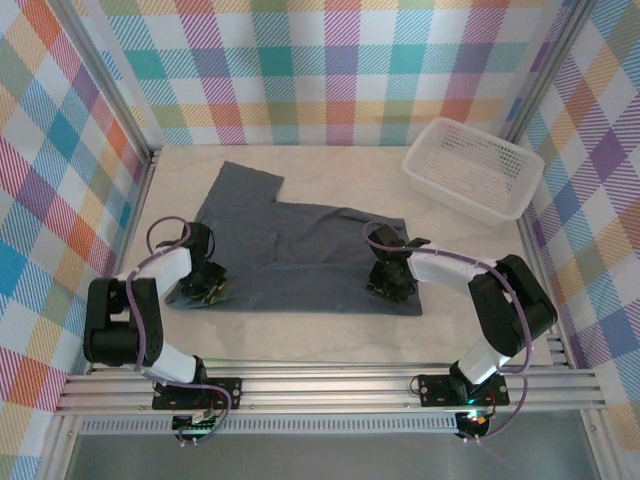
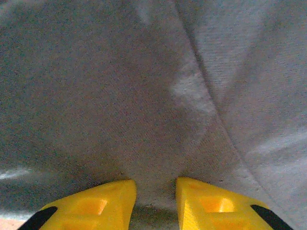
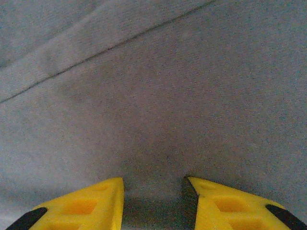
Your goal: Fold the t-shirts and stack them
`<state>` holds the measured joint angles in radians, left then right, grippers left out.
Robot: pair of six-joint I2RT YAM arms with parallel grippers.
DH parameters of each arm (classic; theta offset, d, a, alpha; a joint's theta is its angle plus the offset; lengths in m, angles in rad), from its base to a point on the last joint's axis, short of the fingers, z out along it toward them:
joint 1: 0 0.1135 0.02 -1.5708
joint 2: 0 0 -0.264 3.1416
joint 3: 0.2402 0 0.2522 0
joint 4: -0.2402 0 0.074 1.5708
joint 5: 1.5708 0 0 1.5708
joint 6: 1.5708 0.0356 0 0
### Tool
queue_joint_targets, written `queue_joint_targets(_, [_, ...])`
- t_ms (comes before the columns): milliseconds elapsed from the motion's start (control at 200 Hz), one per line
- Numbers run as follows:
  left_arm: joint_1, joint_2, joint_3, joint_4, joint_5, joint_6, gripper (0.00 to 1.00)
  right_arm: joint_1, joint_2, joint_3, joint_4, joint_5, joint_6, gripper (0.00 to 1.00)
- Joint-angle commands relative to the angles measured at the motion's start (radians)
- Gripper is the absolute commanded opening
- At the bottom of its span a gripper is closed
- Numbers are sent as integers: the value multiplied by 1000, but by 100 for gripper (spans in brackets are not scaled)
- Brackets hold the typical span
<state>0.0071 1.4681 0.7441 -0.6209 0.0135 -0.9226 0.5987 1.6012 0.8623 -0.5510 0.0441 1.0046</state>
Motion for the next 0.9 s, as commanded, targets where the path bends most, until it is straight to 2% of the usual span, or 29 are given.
queue_joint_targets(0, [-7, -70, -131, -101, -17, -58, 31, -2, -43, -95, -137, -33, 69, 41])
queue_joint_targets(165, [-16, -229, -241, -146, 1, -93, 31, -2, -190, -181, -194, -2, 146, 45])
queue_joint_targets(345, [-42, -274, -293, -150, 14, -106, 31, -7, -232, -218, -215, 11, 184, 46])
queue_joint_targets(430, [-57, -307, -246, -179, 6, -88, 31, -6, -258, -203, -185, 13, 149, 47])
queue_joint_targets(505, [-85, -373, -152, -235, -31, -74, 35, -6, -320, -170, -134, 20, 57, 47])
queue_joint_targets(620, [-107, -409, 45, -312, -90, -44, 44, -13, -399, -67, -155, 140, -22, 56])
queue_joint_targets(665, [-105, -379, 123, -308, -102, -23, 46, -40, -394, -32, -146, 151, -48, 57])
queue_joint_targets(740, [-74, -253, 272, -261, -72, 59, 47, -136, -343, 9, -78, 87, -86, 57])
queue_joint_targets(815, [-28, -42, 469, -240, -19, 145, 48, -211, -278, 30, 46, 38, -127, 55])
queue_joint_targets(895, [-12, 169, 707, -224, -19, 235, 47, -265, -217, 48, 187, -10, -160, 53])
